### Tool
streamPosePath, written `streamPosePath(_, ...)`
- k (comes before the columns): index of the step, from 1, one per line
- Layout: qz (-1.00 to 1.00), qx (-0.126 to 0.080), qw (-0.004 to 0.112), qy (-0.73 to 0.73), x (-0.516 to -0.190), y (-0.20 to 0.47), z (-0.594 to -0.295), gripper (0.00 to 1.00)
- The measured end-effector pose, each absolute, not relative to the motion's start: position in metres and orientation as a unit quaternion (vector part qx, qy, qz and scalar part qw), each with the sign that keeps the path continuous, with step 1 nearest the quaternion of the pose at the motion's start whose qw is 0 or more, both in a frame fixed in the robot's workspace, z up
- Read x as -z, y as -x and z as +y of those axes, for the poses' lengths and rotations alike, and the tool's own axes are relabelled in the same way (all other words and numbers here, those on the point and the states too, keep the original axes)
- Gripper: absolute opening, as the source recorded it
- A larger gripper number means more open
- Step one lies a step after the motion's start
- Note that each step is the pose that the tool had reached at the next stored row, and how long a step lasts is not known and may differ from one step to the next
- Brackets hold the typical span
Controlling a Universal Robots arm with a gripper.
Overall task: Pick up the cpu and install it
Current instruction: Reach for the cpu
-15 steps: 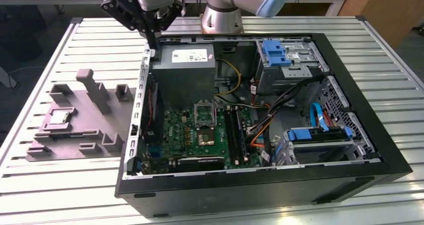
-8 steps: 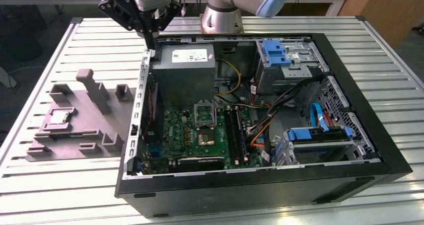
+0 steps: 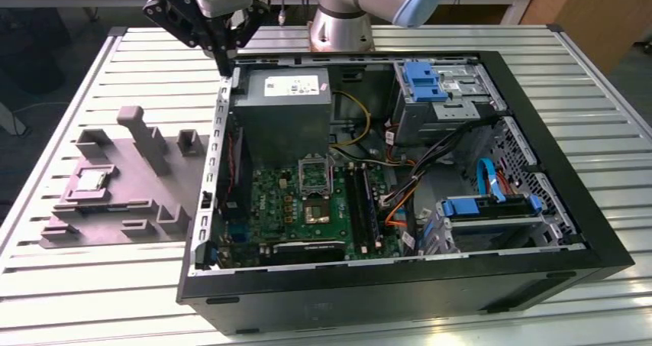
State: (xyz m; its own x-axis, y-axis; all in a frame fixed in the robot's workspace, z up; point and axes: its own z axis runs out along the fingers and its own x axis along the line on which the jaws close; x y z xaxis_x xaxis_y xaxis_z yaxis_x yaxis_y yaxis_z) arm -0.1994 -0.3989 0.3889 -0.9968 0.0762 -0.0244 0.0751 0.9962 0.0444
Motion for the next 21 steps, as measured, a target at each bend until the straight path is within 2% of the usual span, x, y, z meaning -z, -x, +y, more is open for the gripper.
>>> streamPosePath(21, 0.999, -0.022, 0.013, -0.038, -0.388, 0.211, -0.399, 0.11)
